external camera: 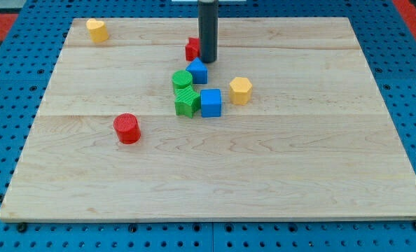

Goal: Put the red star at the top center of the board

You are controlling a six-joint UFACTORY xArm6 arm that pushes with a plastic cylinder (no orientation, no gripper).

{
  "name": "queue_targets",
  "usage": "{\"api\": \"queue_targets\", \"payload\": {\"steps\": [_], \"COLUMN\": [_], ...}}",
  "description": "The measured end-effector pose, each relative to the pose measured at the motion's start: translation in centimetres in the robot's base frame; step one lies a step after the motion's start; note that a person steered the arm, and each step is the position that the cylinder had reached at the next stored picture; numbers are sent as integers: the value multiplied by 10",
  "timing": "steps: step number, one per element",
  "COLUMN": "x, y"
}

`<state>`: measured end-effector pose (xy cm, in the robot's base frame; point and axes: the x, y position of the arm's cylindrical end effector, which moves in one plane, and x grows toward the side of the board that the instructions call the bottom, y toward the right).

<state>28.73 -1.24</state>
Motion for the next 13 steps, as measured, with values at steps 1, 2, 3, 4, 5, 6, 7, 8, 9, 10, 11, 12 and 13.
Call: {"api": "queue_targets", "payload": {"steps": [1,2,3,4,5,6,7,8,9,10,11,12,13], "x": [-8,17,-21,-26,-21,-12,-16,-41,-44,-34,-10,36,75], "y": [-39,-70,-86,-27,9,10,-53,-98,-62,-16,-50,-92,-82]}}
